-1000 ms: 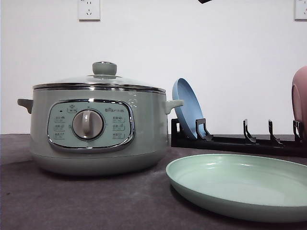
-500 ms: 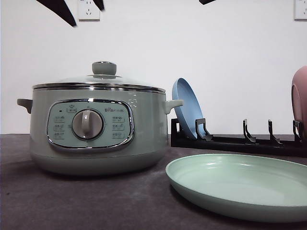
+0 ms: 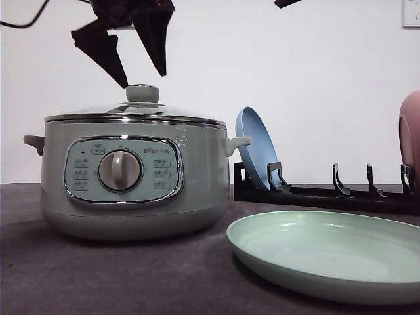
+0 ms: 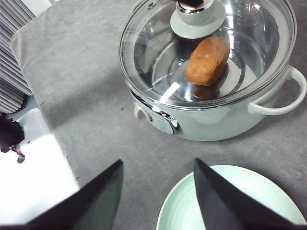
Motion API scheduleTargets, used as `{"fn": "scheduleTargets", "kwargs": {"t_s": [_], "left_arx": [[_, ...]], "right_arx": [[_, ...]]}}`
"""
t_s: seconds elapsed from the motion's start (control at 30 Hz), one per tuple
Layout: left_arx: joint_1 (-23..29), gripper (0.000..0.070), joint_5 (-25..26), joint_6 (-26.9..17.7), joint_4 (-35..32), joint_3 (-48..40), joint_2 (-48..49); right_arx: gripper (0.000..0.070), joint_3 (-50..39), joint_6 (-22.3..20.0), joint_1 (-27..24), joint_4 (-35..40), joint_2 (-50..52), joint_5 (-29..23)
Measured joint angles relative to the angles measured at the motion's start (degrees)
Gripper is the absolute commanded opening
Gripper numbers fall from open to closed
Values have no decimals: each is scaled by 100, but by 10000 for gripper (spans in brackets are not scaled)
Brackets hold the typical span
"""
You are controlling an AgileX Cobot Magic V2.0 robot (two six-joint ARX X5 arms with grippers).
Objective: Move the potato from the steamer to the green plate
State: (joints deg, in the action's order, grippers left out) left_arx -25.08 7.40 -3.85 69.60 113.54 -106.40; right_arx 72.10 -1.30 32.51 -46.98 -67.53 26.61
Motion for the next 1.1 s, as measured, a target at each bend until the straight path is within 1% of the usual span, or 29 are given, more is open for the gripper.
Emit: {"fn": "scheduleTargets", "kwargs": {"t_s": [0.13,0.23,0.83,1.0,1.1], "left_arx": [[-47,503,-23,-14,-25,0,-139],[-86,503,-151,-14,-64,0,-164],[-94,498,-160,-14,-34,7,-306],[-94,318,-160,-14,-22,7,-307],[-93,244,-191,-16,7,7,-307]], "right_arx": [[289,0,0,0,0,0,2],[289,0,0,0,0,0,0],[289,0,-39,0,0,0,0],[289,0,-44,0,0,0,0],[289,0,-44,0,0,0,-14]]}}
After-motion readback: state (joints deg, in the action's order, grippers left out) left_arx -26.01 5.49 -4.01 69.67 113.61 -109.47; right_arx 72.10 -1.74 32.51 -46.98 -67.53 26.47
